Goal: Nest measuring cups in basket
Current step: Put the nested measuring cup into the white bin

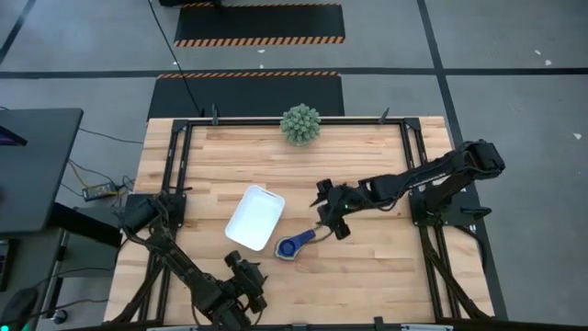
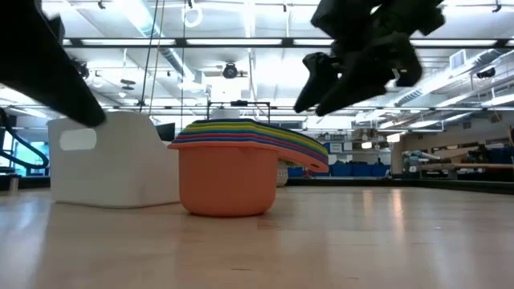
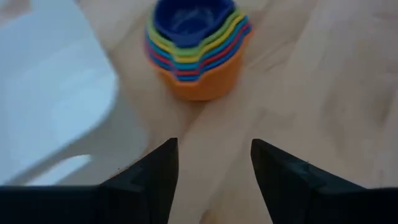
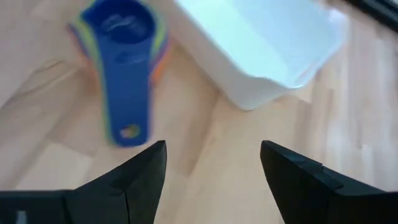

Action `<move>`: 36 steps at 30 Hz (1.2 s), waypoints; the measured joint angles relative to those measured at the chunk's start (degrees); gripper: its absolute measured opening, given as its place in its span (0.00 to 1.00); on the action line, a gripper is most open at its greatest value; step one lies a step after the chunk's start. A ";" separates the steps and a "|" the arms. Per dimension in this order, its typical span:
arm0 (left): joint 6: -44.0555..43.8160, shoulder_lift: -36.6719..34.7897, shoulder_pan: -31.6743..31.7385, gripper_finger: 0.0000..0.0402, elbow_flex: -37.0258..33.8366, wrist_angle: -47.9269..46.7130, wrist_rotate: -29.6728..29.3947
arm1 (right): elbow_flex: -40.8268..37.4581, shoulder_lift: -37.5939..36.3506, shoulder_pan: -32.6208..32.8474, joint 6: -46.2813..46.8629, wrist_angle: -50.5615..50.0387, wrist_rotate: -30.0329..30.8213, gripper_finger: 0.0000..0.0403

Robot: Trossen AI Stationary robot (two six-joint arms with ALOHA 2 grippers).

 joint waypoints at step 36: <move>28.10 -17.44 4.85 0.38 -7.88 -16.15 13.18 | 0.00 2.36 -7.71 -0.62 6.44 -9.78 0.66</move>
